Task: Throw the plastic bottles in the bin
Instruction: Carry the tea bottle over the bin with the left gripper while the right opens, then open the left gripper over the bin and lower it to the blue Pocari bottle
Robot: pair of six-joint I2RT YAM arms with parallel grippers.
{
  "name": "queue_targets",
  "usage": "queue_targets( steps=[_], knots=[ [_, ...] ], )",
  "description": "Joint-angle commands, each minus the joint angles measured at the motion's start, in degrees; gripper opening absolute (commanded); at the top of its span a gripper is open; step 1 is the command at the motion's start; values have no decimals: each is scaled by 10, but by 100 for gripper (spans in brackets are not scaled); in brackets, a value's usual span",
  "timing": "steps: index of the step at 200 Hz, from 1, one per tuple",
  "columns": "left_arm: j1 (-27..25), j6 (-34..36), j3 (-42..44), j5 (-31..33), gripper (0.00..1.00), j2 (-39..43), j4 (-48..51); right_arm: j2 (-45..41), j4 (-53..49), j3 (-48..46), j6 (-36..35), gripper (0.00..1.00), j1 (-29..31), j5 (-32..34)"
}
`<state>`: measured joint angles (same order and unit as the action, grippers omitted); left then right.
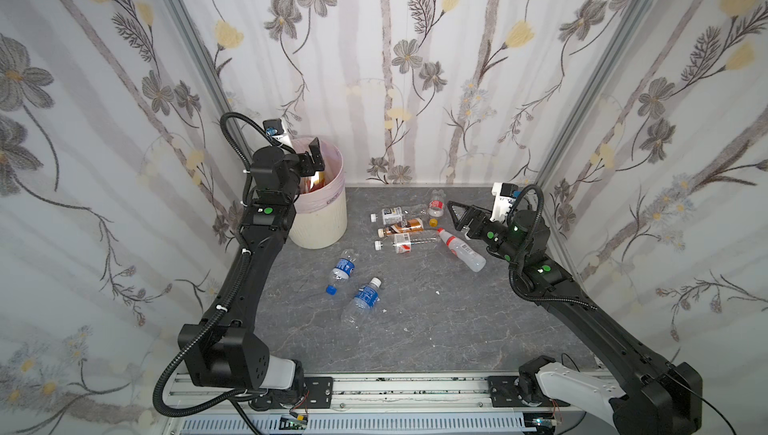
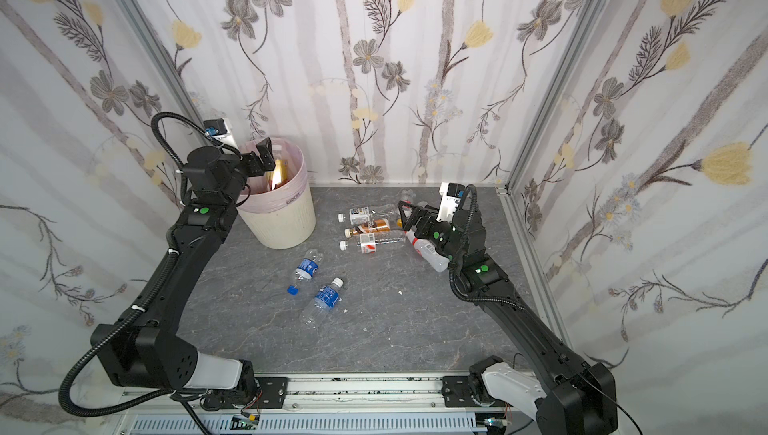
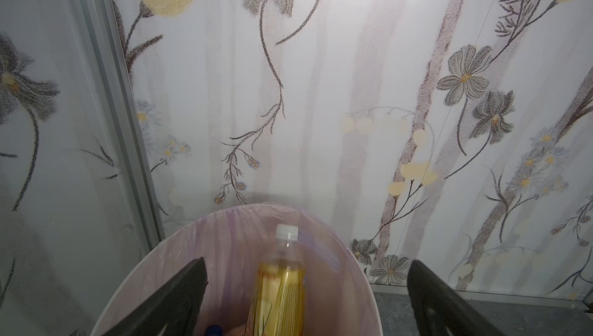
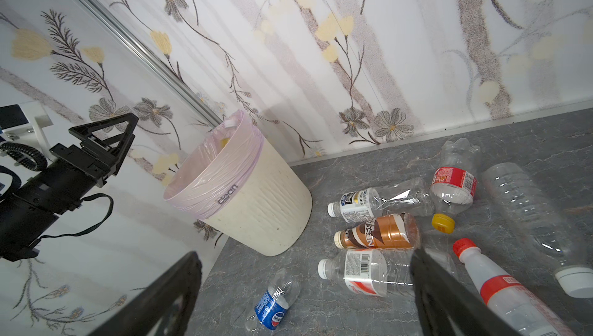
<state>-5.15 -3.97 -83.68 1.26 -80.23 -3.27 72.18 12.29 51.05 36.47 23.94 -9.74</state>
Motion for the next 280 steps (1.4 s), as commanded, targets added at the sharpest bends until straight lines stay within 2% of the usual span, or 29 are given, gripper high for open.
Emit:
queue_targets(
  steps=[1, 22, 44, 63, 105, 126, 155, 211, 228, 237, 252, 265, 280],
  knots=[
    [-4, -25, -39, -35, 100, 35, -16, 6, 29, -3, 8, 100, 1, -5],
    [-28, -25, -59, -49, 100, 59, -16, 18, 43, -4, 19, 100, 5, -9],
    [-57, -38, -35, -55, 100, 79, -16, 29, 47, -5, 22, 100, 11, -6],
    [-78, -62, 19, -72, 100, 111, -13, 34, 44, -8, 19, 100, 16, 0],
    [-112, -147, 199, -89, 100, 172, -2, 46, 34, -20, 2, 100, 34, 17],
    [-143, -151, 257, -89, 100, 197, 29, 49, 24, -27, -14, 100, 47, 34],
    [-180, -149, 294, -85, 100, 217, 110, 54, 15, -42, -25, 100, 67, 49],
    [-235, -164, 359, -107, 100, 233, 262, 48, 7, -74, -25, 100, 82, 63],
    [-256, -169, 381, -117, 100, 228, 291, 40, 2, -75, -29, 100, 82, 69],
    [-274, -187, 387, -99, 100, 222, 299, 37, -1, -93, -30, 100, 81, 70],
    [-297, -196, 385, -118, 100, 203, 304, 32, -4, -95, -32, 100, 81, 71],
    [-308, -221, 375, -76, 100, 182, 330, 27, -5, -96, -33, 100, 81, 71],
    [-311, -241, 370, -74, 100, 148, 360, 20, -5, -101, -33, 100, 79, 71]
  ],
)
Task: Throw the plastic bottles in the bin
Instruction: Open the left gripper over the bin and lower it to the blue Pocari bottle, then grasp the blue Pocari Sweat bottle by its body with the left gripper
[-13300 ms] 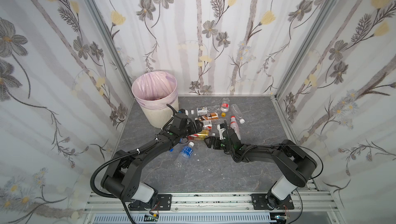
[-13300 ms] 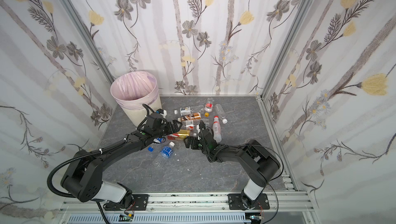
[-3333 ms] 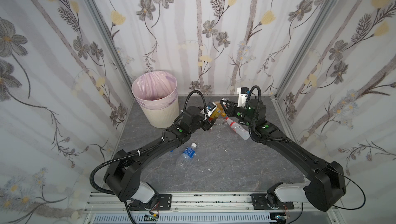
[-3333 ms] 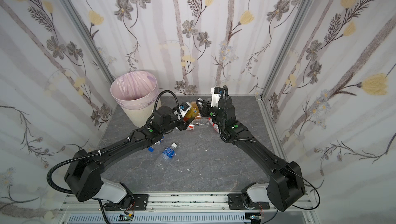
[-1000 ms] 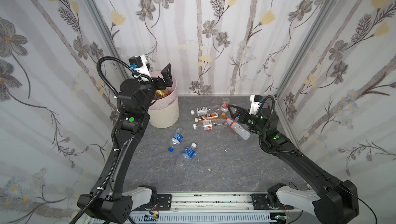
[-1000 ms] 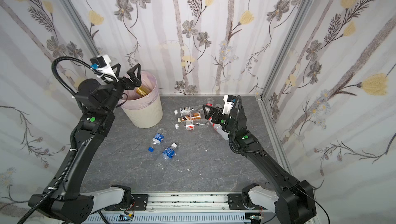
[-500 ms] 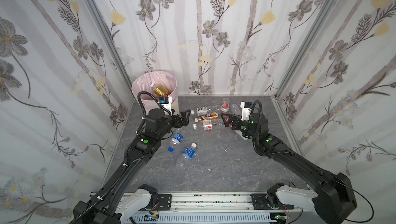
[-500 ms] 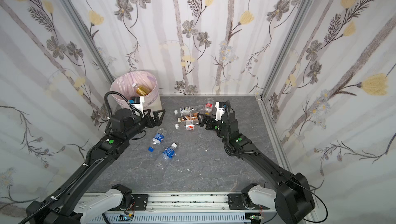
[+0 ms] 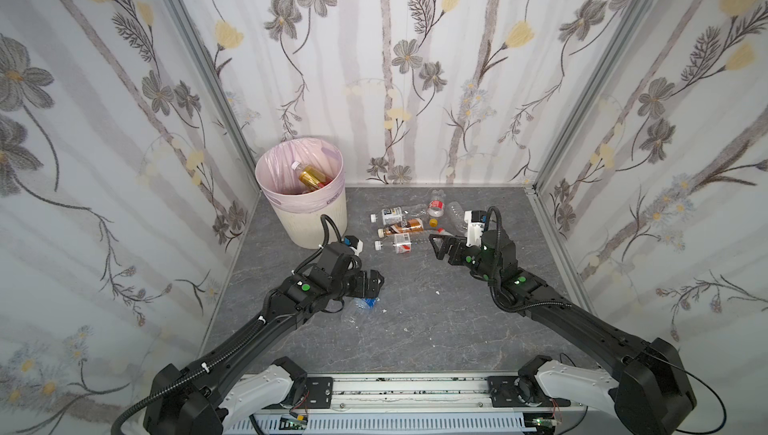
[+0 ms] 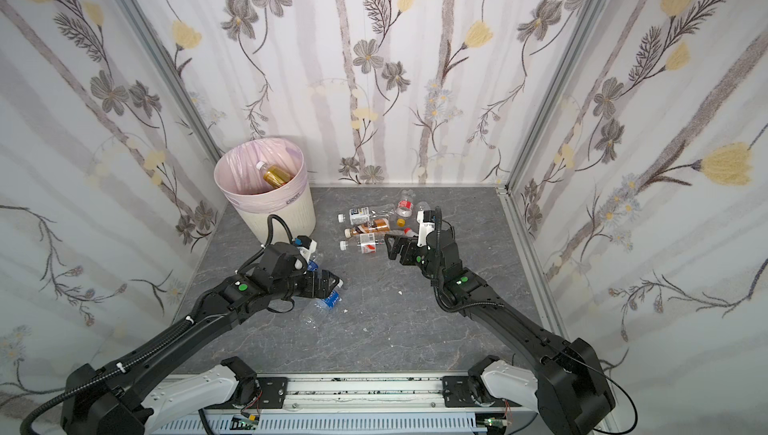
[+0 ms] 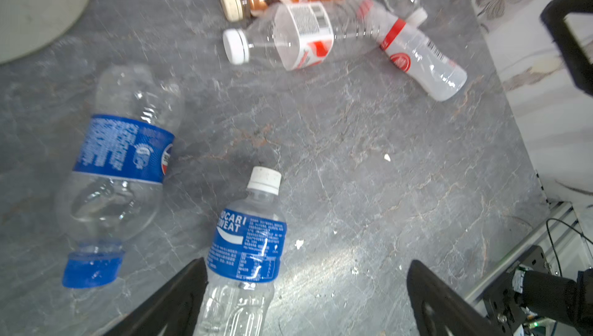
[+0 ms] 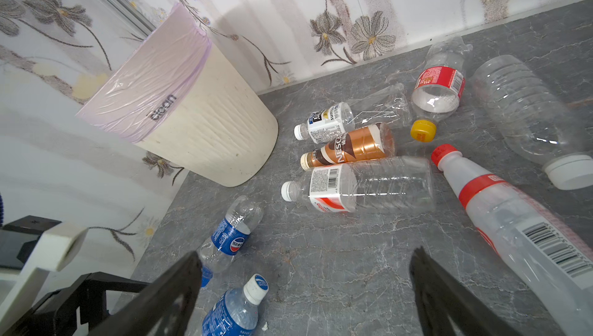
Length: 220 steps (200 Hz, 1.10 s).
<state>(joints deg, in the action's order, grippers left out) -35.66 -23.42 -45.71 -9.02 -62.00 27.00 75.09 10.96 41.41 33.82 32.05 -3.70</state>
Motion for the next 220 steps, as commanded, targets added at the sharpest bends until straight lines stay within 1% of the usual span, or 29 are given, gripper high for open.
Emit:
queue_targets(
  steps=[1, 13, 30, 71, 137, 147, 154, 166, 186, 220],
  knots=[
    [-6, -49, -10, 30, 100, -37, 59, -10, 9, -5, -6, 100, -2, 11],
    [-12, -68, -9, 46, 100, -54, 74, -16, 9, -8, -8, 100, -4, 12],
    [-14, -95, 3, 78, 100, -50, 80, -24, 8, -13, -9, 100, -7, 14],
    [-16, -133, 25, 79, 100, -55, 80, -33, 18, -33, -11, 100, -12, 11],
    [-34, -127, 31, 71, 100, -99, 72, -36, 32, -48, -21, 100, -23, -8],
    [-38, -126, 30, 70, 100, -118, 71, -31, 36, -46, -32, 100, -23, -28],
    [-40, -124, 30, 70, 100, -126, 70, -26, 37, -42, -45, 100, -23, -59],
    [-42, -122, 31, 71, 99, -135, 68, -19, 17, -28, -63, 100, -17, -88],
    [-43, -121, 31, 76, 98, -146, 65, -20, 0, -27, -86, 100, -3, -89],
    [-43, -118, 32, 84, 94, -162, 60, -15, -10, -45, -98, 100, 2, -94]
  ],
)
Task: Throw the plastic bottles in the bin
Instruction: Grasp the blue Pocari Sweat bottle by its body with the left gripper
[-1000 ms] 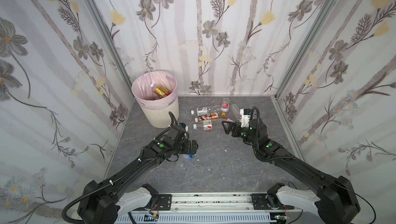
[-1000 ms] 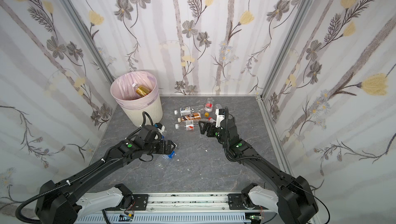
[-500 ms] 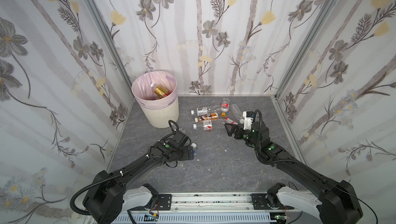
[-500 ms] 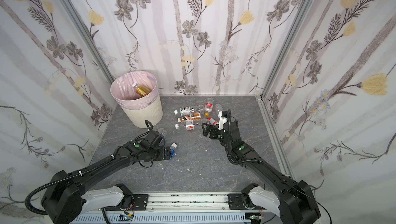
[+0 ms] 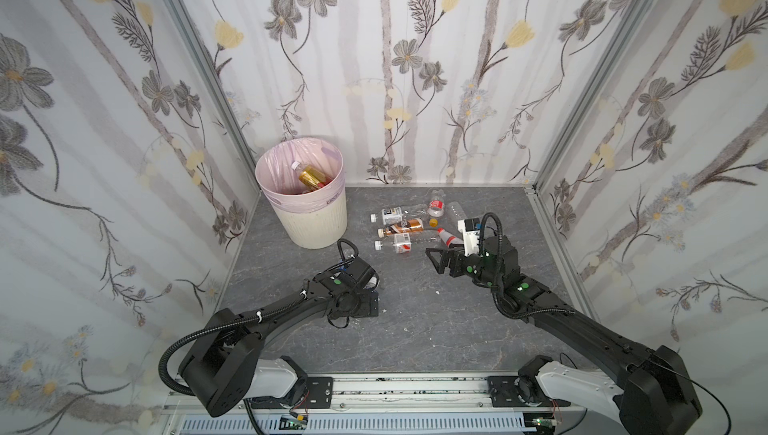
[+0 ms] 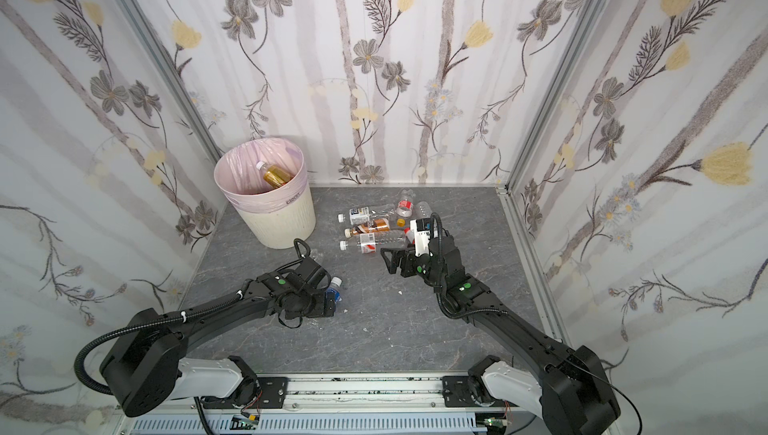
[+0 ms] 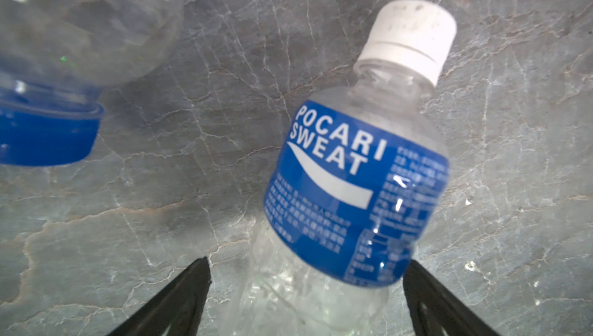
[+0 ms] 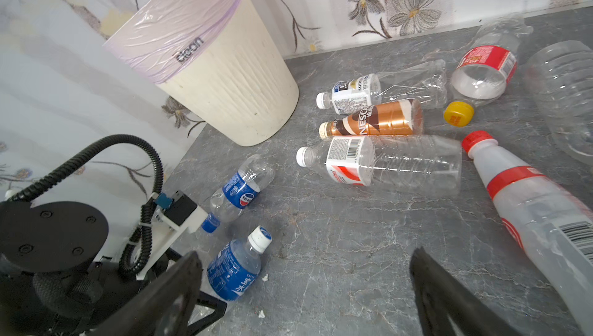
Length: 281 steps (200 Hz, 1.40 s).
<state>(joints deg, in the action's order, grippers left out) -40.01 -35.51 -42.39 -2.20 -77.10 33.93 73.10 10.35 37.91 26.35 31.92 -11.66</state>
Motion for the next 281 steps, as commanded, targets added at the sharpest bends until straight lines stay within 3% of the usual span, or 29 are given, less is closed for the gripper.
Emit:
queue_targets(
  steps=[1, 40, 79, 125, 188, 237, 281],
  knots=[
    [0, 2, -2, 16, 94, -12, -10, 5, -3, -11, -24, 100, 3, -15],
    [-1, 6, -10, 31, 90, -33, -22, -1, 10, -33, -16, 100, 5, -12],
    [-3, -1, -17, 40, 79, -43, -41, -1, 5, -25, -12, 100, 5, -23],
    [-14, -3, -17, 40, 76, -68, -52, -10, -13, -4, -12, 100, 4, -28],
    [-18, -7, -17, 73, 56, -71, -55, 17, 3, 3, 3, 100, 4, -33],
    [-36, -11, -12, 97, 54, -65, -71, 31, 41, 2, 23, 100, 9, -48],
    [-37, 20, -75, 121, 53, -49, -74, 21, 57, -4, 9, 100, 20, -48]
  ],
)
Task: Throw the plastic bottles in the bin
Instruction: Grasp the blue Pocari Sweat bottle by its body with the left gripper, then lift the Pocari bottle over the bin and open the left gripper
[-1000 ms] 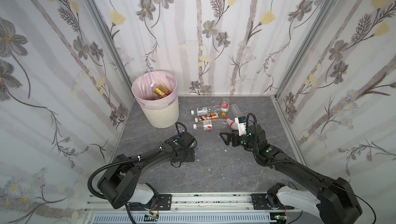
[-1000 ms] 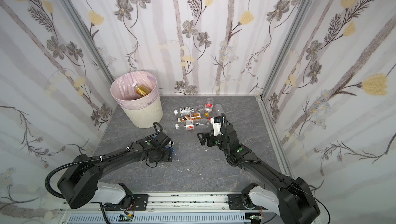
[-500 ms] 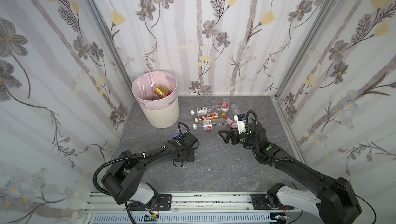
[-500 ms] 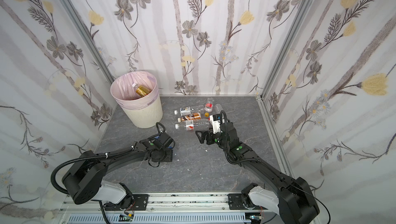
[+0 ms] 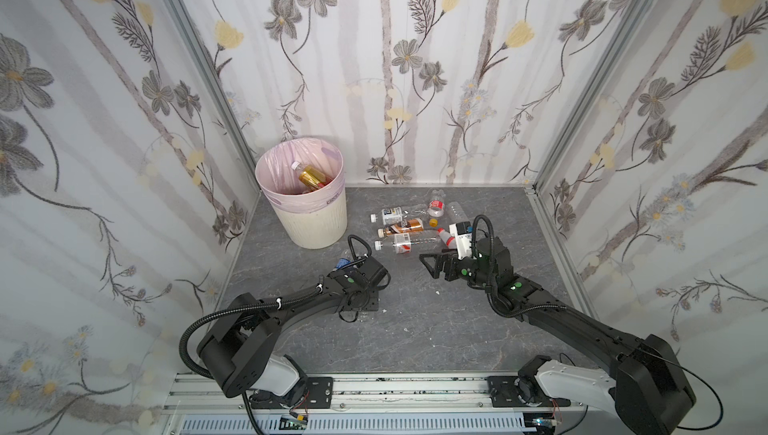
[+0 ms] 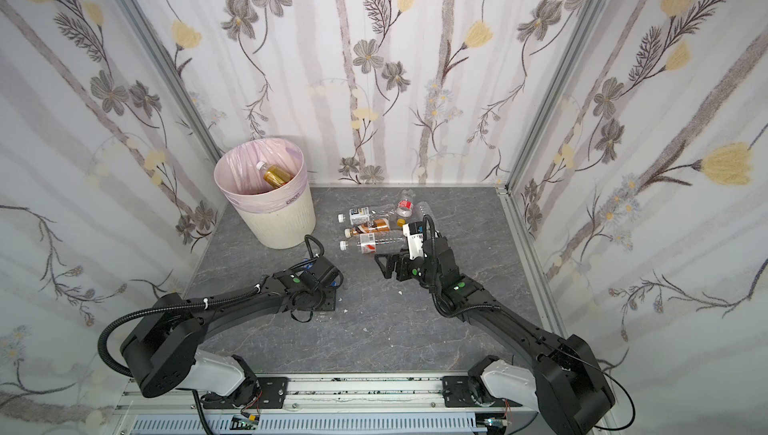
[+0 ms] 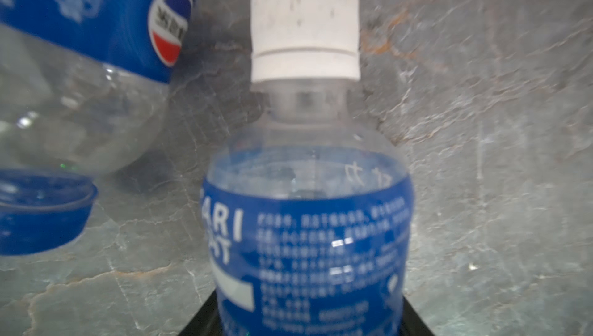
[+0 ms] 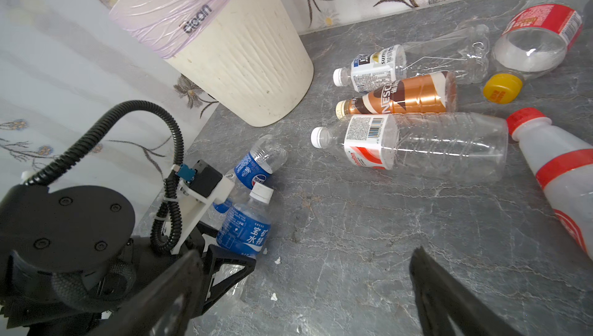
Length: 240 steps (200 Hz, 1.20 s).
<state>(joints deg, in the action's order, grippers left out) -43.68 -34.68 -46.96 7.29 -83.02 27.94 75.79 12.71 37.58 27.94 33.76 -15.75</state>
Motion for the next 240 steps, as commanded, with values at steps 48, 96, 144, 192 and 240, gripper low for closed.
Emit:
queue_targets(
  steps=[48, 96, 144, 192, 240],
  knots=[
    [0, 44, -117, 52, 52, 27, -13, -17, 0, 26, -26, 100, 3, 7],
    [7, 154, -296, 182, 52, 86, -14, -18, -43, 113, -43, 100, 11, 3],
    [11, 321, -429, 265, 52, 103, -97, -17, -54, 219, -102, 100, 60, 0],
    [16, 449, -451, 257, 53, 128, -246, 4, -52, 292, -139, 100, 79, 22],
    [62, 569, -464, 243, 55, 125, -422, 40, -60, 333, -170, 100, 74, 34]
  ],
)
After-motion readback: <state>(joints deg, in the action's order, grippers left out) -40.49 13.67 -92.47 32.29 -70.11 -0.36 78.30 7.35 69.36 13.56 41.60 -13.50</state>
